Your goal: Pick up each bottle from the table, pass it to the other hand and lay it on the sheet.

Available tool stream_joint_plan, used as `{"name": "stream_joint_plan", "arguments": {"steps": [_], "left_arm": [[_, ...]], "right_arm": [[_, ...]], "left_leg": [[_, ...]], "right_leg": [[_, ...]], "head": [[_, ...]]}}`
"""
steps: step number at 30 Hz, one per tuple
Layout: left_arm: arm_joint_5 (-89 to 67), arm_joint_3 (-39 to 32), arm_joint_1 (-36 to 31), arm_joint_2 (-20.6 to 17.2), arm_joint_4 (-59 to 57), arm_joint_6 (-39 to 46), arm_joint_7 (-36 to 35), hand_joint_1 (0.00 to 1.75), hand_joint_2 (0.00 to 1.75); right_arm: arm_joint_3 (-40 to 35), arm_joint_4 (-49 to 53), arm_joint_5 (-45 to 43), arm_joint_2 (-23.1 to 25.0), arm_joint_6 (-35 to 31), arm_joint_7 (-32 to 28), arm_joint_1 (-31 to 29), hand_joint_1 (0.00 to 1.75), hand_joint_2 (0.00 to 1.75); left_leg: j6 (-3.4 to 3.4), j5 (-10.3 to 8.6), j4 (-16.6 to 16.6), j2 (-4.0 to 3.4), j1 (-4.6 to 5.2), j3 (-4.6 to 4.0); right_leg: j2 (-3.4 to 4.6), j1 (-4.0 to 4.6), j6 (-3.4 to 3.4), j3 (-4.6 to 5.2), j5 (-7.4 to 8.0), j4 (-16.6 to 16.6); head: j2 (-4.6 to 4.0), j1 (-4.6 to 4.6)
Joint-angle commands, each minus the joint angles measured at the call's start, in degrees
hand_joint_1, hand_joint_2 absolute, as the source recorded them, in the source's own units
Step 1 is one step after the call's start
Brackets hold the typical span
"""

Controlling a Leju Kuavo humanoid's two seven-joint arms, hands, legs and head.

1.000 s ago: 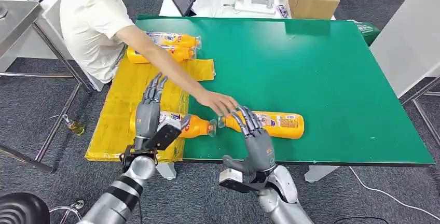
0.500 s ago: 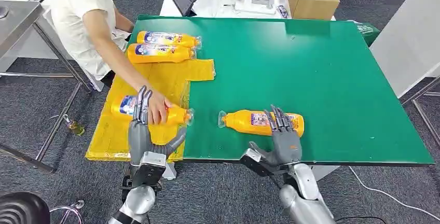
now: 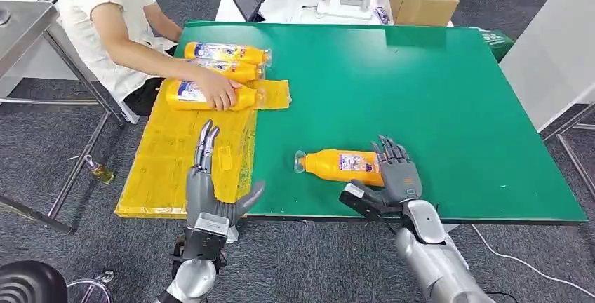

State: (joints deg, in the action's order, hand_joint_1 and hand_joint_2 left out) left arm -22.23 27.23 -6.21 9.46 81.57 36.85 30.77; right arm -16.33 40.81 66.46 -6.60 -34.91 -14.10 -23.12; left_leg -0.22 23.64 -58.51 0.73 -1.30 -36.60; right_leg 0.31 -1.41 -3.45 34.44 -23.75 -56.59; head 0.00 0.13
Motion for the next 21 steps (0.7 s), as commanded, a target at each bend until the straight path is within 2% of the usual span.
{"name": "stream_joint_plan", "arguments": {"steps": [1, 4, 5, 6, 7, 9, 16, 17, 19, 21], "left_arm": [[1.8, 1.6, -1.6, -1.9, -0.6, -0.9, -0.6, 0.00, 1.75], [1.8, 1.7, -1.8, -2.1, -0.5, -0.9, -0.6, 0.00, 1.75], [1.8, 1.7, -1.9, -2.1, -0.5, -0.9, -0.6, 0.00, 1.75], [1.8, 1.7, -1.9, -2.1, -0.5, -0.9, -0.6, 0.00, 1.75], [1.9, 1.6, -2.0, -2.2, -0.7, -1.1, -0.7, 0.00, 1.75], [2.0, 1.6, -2.2, -2.2, -0.8, -1.2, -0.7, 0.00, 1.75], [2.8, 2.1, -2.5, -2.4, -0.7, -2.6, -0.7, 0.00, 1.75], [2.8, 2.1, -2.5, -2.4, -0.7, -2.6, -0.7, 0.00, 1.75], [2.8, 2.1, -2.7, -2.5, -0.6, -2.7, -0.6, 0.00, 1.75], [2.8, 2.4, -2.7, -2.6, -0.5, -3.0, -0.4, 0.00, 1.75]], "right_arm": [[-3.4, -14.4, 0.3, -0.7, 8.6, 3.9, -7.8, 0.00, 0.00], [-4.5, -15.6, 0.7, -1.0, 11.9, 4.0, -8.5, 0.00, 0.00], [-4.5, -15.7, 0.7, -1.1, 11.9, 4.0, -8.5, 1.03, 1.75], [-4.5, -15.7, 0.7, -1.1, 11.9, 4.0, -8.5, 1.75, 1.75], [-4.6, -16.0, 0.1, -1.2, 14.4, 3.8, -8.8, 1.75, 1.75], [-4.7, -15.5, -0.1, -1.6, 14.7, 3.3, -8.7, 1.75, 1.75], [-4.5, -13.4, -3.6, -3.0, 16.9, -1.2, -8.1, 1.75, 1.75], [-4.4, -13.2, -4.1, -3.0, 17.1, -1.7, -8.0, 1.75, 1.75], [-4.5, -12.9, -4.6, -3.3, 17.4, -2.3, -7.8, 1.75, 1.75], [-5.0, -12.9, -4.6, -3.5, 17.7, -2.8, -7.8, 1.64, 1.75]], "left_leg": [[0.08, 0.07, 0.0, -0.14, 0.03, 0.25], [0.08, 0.09, 0.1, -0.13, 0.01, 0.33], [0.05, 0.06, 0.0, -0.09, -0.02, 0.23], [0.08, 0.07, 0.1, -0.07, -0.01, 0.34], [0.06, 0.03, 0.0, -0.05, -0.01, 0.28], [0.12, 0.06, 0.1, -0.15, -0.03, 0.55], [0.10, -0.04, 0.1, 0.02, -0.02, 0.54], [0.18, -0.05, 0.1, 0.01, -0.04, 0.66], [0.09, -0.02, 0.0, 0.00, -0.04, 0.65], [0.13, -0.03, 0.1, 0.05, -0.04, 0.75]], "right_leg": [[0.07, 0.01, 0.15, -0.21, -0.04, 0.0], [0.02, 0.04, 0.20, -0.30, -0.07, 0.0], [0.01, 0.06, 0.13, -0.21, -0.03, 0.0], [-0.03, 0.06, 0.18, -0.32, -0.06, 0.1], [-0.03, 0.04, 0.11, -0.25, -0.03, 0.1], [-0.05, 0.09, 0.21, -0.51, -0.04, 0.1], [-0.12, 0.06, 0.11, -0.52, 0.01, 0.1], [-0.20, 0.11, 0.25, -0.66, 0.01, 0.2], [-0.10, 0.08, 0.09, -0.64, 0.01, 0.1], [-0.19, 0.09, 0.17, -0.77, 0.00, 0.2]], "head": [[0.00, 0.00], [0.00, 0.00], [0.00, 0.00], [0.00, -0.02], [0.00, 0.00], [0.00, 0.00], [0.00, 0.00], [0.00, -0.02], [0.00, 0.00], [0.00, 0.00]]}}
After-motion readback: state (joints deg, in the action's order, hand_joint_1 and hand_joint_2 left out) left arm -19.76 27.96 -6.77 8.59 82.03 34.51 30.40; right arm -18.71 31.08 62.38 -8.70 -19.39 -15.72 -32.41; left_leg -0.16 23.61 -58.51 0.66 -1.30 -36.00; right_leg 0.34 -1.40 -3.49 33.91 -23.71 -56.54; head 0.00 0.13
